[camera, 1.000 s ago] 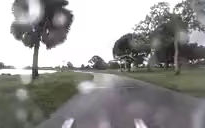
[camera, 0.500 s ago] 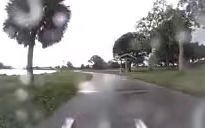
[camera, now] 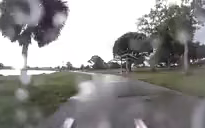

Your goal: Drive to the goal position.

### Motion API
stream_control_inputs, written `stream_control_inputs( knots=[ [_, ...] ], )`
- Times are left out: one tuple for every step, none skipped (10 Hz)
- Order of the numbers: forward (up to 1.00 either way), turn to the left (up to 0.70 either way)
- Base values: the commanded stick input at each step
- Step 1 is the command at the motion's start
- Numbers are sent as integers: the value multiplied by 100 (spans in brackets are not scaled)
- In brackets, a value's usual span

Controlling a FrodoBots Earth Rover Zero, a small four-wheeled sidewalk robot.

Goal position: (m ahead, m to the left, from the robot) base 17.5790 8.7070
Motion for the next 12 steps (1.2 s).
stream_control_inputs(
  knots=[
    [100, 0],
    [100, 0],
    [100, 0],
    [100, 0],
    [100, 0],
    [100, 0],
    [100, 0],
    [100, 0],
    [100, 0],
    [100, 0],
    [100, 0],
    [100, 0]
  ],
)
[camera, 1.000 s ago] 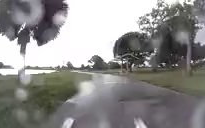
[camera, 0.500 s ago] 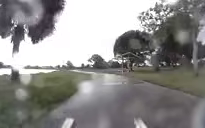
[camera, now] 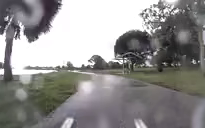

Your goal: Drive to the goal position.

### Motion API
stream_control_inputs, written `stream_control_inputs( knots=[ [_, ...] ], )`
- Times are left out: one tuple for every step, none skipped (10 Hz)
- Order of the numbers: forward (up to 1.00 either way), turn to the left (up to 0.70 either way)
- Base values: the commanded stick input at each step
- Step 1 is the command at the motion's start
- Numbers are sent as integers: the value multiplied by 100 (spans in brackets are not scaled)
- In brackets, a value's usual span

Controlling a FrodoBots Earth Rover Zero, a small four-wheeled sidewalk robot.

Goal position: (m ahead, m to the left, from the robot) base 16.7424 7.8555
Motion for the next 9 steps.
stream_control_inputs(
  knots=[
    [100, 0],
    [100, 0],
    [100, 0],
    [100, 0],
    [100, 0],
    [100, 0],
    [100, 0],
    [100, 0],
    [100, 0]
  ],
)
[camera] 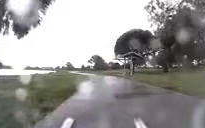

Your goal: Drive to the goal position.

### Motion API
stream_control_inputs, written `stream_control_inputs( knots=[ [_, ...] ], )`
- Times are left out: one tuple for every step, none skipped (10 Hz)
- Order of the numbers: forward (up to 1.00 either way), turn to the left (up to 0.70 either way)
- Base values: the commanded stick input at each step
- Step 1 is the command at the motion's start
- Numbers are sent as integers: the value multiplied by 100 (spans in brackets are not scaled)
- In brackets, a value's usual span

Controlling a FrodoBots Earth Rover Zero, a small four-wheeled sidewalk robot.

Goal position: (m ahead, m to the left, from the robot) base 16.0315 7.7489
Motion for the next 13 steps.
stream_control_inputs(
  knots=[
    [100, 0],
    [100, 0],
    [100, 0],
    [100, 0],
    [100, 0],
    [100, 0],
    [100, 0],
    [100, 0],
    [100, 0],
    [100, 0],
    [100, 0],
    [100, 0],
    [100, 0]
  ],
)
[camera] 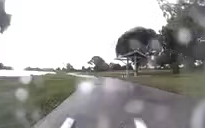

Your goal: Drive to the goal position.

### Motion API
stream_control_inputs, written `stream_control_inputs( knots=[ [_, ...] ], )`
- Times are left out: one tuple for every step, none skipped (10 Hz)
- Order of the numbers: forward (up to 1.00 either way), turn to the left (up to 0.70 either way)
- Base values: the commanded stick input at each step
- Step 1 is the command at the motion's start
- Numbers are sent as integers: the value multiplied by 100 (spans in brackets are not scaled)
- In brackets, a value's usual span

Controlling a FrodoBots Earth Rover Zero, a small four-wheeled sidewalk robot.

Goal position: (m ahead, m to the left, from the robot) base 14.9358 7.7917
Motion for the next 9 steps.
stream_control_inputs(
  knots=[
    [100, 0],
    [100, 0],
    [100, 0],
    [100, 0],
    [100, 0],
    [100, 0],
    [100, 0],
    [100, 0],
    [100, 0]
  ],
)
